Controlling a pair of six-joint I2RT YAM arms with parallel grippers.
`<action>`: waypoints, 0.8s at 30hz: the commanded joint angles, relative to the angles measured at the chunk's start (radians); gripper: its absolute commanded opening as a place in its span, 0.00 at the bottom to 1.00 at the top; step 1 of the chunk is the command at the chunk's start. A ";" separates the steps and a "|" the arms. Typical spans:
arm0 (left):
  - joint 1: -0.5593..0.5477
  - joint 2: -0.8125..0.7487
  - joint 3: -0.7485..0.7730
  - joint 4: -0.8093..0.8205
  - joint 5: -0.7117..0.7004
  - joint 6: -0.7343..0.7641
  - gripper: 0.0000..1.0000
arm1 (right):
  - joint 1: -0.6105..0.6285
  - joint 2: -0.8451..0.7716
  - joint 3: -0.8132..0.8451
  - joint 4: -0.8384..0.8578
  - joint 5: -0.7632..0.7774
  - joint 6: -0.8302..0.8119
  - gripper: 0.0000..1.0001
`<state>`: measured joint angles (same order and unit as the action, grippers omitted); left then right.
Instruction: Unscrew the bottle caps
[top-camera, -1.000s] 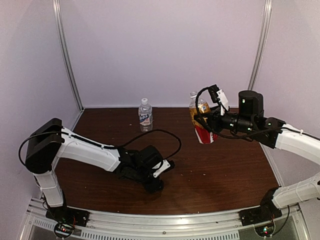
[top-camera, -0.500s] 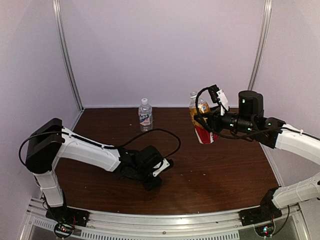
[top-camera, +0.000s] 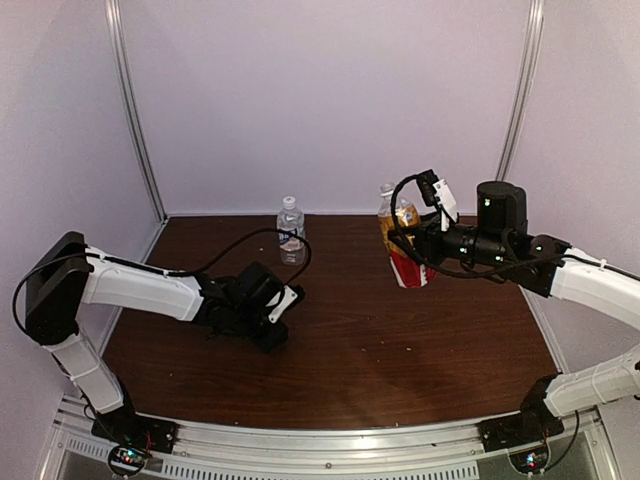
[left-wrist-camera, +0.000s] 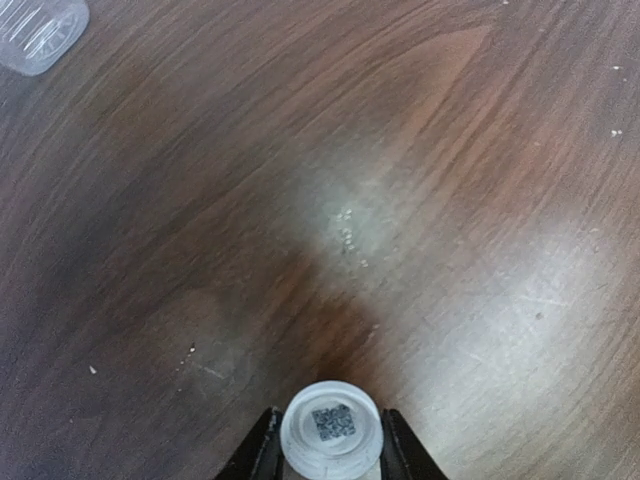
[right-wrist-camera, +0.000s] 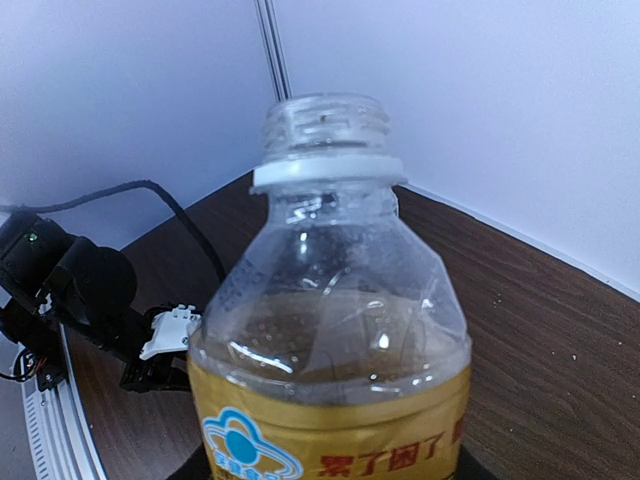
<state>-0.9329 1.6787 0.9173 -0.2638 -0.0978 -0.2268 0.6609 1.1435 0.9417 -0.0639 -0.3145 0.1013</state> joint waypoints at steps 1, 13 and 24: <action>0.041 -0.034 -0.046 0.001 -0.014 -0.016 0.34 | -0.006 -0.003 -0.001 0.021 -0.011 -0.001 0.48; 0.109 -0.077 -0.105 0.000 -0.032 -0.062 0.48 | -0.007 0.017 0.003 0.024 -0.030 0.001 0.48; 0.109 -0.309 -0.058 0.027 0.153 -0.052 0.87 | -0.005 0.036 -0.024 0.046 -0.128 -0.023 0.48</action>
<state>-0.8272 1.4673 0.8204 -0.2871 -0.0666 -0.2798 0.6609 1.1675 0.9337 -0.0559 -0.3645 0.0990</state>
